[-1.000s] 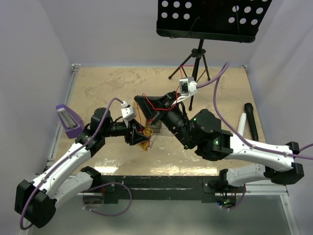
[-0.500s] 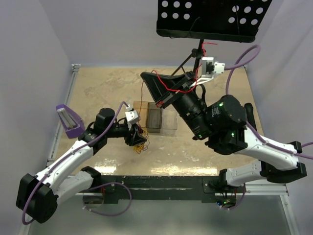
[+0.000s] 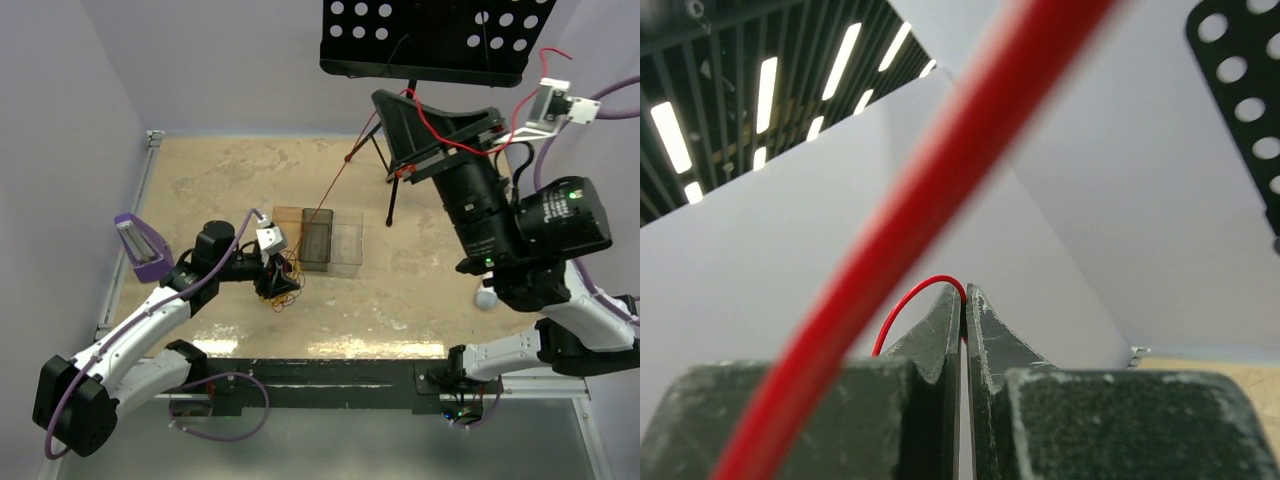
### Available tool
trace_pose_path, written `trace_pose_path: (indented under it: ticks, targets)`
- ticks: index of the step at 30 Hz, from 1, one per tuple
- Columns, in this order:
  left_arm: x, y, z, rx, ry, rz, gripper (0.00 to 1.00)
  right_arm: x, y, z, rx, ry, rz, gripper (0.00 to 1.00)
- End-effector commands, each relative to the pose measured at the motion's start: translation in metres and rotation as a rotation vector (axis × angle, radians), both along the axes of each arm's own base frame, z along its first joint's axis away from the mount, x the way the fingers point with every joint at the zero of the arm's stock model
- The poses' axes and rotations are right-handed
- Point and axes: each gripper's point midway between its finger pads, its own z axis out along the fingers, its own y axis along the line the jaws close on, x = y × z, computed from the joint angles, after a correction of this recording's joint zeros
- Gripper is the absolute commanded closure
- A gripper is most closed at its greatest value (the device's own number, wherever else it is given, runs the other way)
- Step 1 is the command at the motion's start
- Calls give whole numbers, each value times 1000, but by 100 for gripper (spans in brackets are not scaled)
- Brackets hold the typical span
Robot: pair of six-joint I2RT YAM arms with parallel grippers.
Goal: Untangle the cables
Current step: Untie the cable.
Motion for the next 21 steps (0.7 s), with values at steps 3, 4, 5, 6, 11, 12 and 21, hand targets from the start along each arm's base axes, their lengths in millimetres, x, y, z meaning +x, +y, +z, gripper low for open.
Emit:
trace_pose_path:
  ticks: [3, 4, 5, 6, 11, 12, 21]
  targets:
    - [4, -3, 17, -19, -56, -18, 45, 4, -101, 36, 130, 12, -177, 100]
    - [4, -3, 16, -18, -54, -18, 45, 4, -112, 36, 132, 12, -204, 100]
    - [4, -3, 16, -16, -54, -18, 45, 4, -123, 37, 151, 17, -216, 100]
    - [4, -3, 15, -15, -51, -18, 45, 4, -131, 38, 164, 20, -229, 100]
    - [6, -4, 13, -8, -38, -17, 50, 2, -175, 44, 220, 42, -284, 100]
    - [6, -4, 12, -7, -37, -17, 50, 2, -182, 45, 224, 47, -293, 100]
    - [10, -6, 9, 8, -26, -12, 42, 7, -215, 40, 184, 104, -396, 100]
